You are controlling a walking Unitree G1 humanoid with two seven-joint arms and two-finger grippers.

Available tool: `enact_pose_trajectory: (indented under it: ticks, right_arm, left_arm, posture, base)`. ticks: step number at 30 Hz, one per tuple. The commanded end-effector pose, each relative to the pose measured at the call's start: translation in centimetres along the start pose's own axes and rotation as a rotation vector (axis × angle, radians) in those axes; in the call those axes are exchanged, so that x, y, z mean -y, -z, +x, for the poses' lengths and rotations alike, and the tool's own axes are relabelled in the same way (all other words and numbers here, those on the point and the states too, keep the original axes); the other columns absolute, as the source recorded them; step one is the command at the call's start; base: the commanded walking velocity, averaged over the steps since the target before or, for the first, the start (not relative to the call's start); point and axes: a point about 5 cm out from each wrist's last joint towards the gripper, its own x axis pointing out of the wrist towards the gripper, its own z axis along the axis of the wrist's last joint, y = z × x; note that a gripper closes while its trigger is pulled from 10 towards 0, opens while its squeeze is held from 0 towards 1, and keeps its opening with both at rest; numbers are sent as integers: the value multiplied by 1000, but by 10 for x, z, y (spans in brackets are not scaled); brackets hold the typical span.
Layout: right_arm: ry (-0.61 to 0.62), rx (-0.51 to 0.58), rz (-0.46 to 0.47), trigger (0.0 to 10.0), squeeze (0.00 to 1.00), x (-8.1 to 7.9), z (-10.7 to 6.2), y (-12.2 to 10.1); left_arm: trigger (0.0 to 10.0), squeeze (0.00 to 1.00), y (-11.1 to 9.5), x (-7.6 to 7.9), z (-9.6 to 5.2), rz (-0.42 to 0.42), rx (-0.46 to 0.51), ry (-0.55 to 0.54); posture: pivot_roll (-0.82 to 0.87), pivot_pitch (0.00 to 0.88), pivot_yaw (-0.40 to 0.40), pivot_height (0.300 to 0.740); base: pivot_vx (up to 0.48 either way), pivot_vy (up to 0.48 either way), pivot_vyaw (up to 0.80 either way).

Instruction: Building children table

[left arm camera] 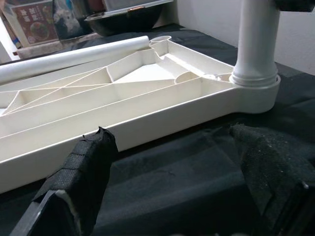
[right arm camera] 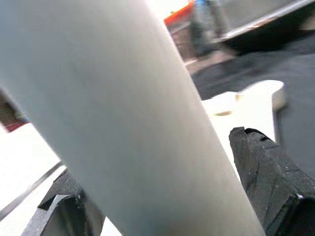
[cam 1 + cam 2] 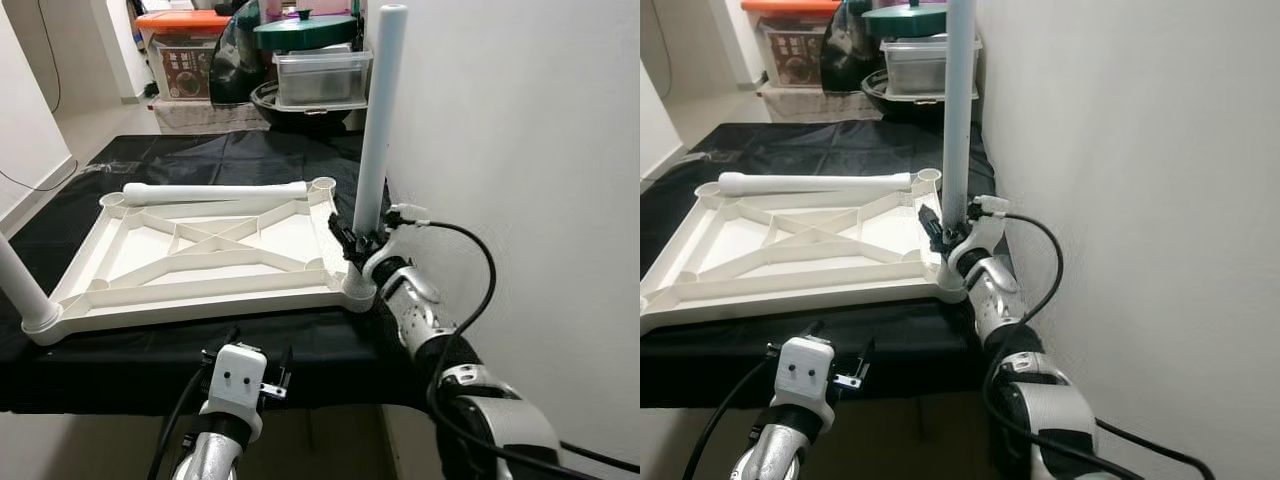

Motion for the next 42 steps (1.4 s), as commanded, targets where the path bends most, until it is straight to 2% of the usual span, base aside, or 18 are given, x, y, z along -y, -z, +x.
enact_pose_trajectory:
  ticks: [1, 2, 3, 6, 7, 14, 15, 16, 18, 19, 20, 23, 26, 28, 30, 33, 35, 42]
  right_arm:
    - [-223, -92, -10, 10000, 0, -20, 7, 5]
    - [-223, -92, -10, 10000, 0, -20, 7, 5]
    - [-408, -185, -77, 10000, 0, -30, 6, 8]
    - [-521, -253, -118, 10000, 0, -35, 4, 11]
    - [-667, -345, -154, 10000, 0, -44, 0, 19]
    - [-849, -487, -196, 9529, 0, -55, -5, 32]
    - [-829, -505, -235, 0, 0, -56, -4, 36]
    - [-829, -505, -235, 0, 0, -56, -4, 36]
    - [-755, -494, -278, 0, 0, -56, 0, 39]
    - [-543, -432, -307, 0, 0, -51, 9, 38]
    - [-543, -432, -307, 0, 0, -51, 9, 38]
    - [-381, -392, -291, 0, 0, -44, 14, 34]
    - [-50, -278, -230, 0, 0, -24, 18, 23]
    - [-4, -265, -215, 0, 0, -20, 17, 22]
    - [324, -168, -210, 0, 0, 4, 9, 15]
    - [450, -133, -207, 0, 0, 13, 4, 12]
    - [647, -88, -197, 0, 0, 21, -5, 16]
    - [810, -80, -196, 0, 0, 12, -10, 32]
  left_arm:
    - [10000, 0, 2, -1, 0, -1, -6, 1]
    - [10000, 0, 2, -1, 0, -1, -6, 1]
    - [10000, 0, 2, -1, 0, -1, -5, 1]
    - [10000, 0, 1, -1, 1, -1, -4, 1]
    - [10000, 0, 1, -1, 1, -1, -2, 1]
    - [10000, 0, -1, -2, 1, 1, 8, 0]
    - [10000, 0, -2, -1, 1, 1, 15, 0]
    - [10000, 0, -2, -1, 1, 1, 15, 0]
    - [10000, 0, -3, -1, 0, 3, 26, 1]
    - [10000, 0, -7, -1, 0, 3, 54, 4]
    - [10000, 0, -7, -1, 0, 3, 54, 4]
    - [10000, 0, -8, 0, -1, 4, 63, 7]
    - [10000, 0, -8, 0, -1, 2, 61, 10]
    - [10000, 0, -8, 0, -1, 2, 60, 11]
    - [10000, 0, -8, 1, 0, 0, 60, 13]
    - [10000, 0, -8, 1, 0, 0, 60, 13]
    - [10000, 0, -8, 0, 0, -1, 60, 14]
    - [10000, 0, -8, 0, 0, 1, 59, 16]
  posture:
    - [73, 0, -10, 740]
    - [73, 0, -10, 740]
    - [84, 0, -16, 740]
    - [84, 0, -16, 740]
    - [84, 0, -16, 740]
    - [99, 0, -20, 740]
    - [100, 0, -21, 740]
    - [100, 0, -21, 740]
    - [102, 0, -24, 740]
    - [100, 0, -24, 740]
    - [100, 0, -24, 740]
    - [100, 0, -24, 740]
    - [100, 0, -24, 740]
    - [100, 0, -24, 740]
    - [94, 0, -23, 740]
    - [94, 0, -23, 740]
    - [90, 0, -20, 740]
    - [90, 0, -20, 740]
  base:
    - [0, 0, 0]
    - [0, 0, 0]
    - [0, 0, 0]
    - [0, 0, 0]
    - [0, 0, 0]
    - [0, 0, 0]
    - [0, 0, 0]
    - [0, 0, 0]
    - [0, 0, 0]
    - [0, 0, 0]
    - [0, 0, 0]
    - [0, 0, 0]
    - [0, 0, 0]
    - [0, 0, 0]
    - [0, 0, 0]
    - [0, 0, 0]
    - [0, 0, 0]
    - [0, 0, 0]
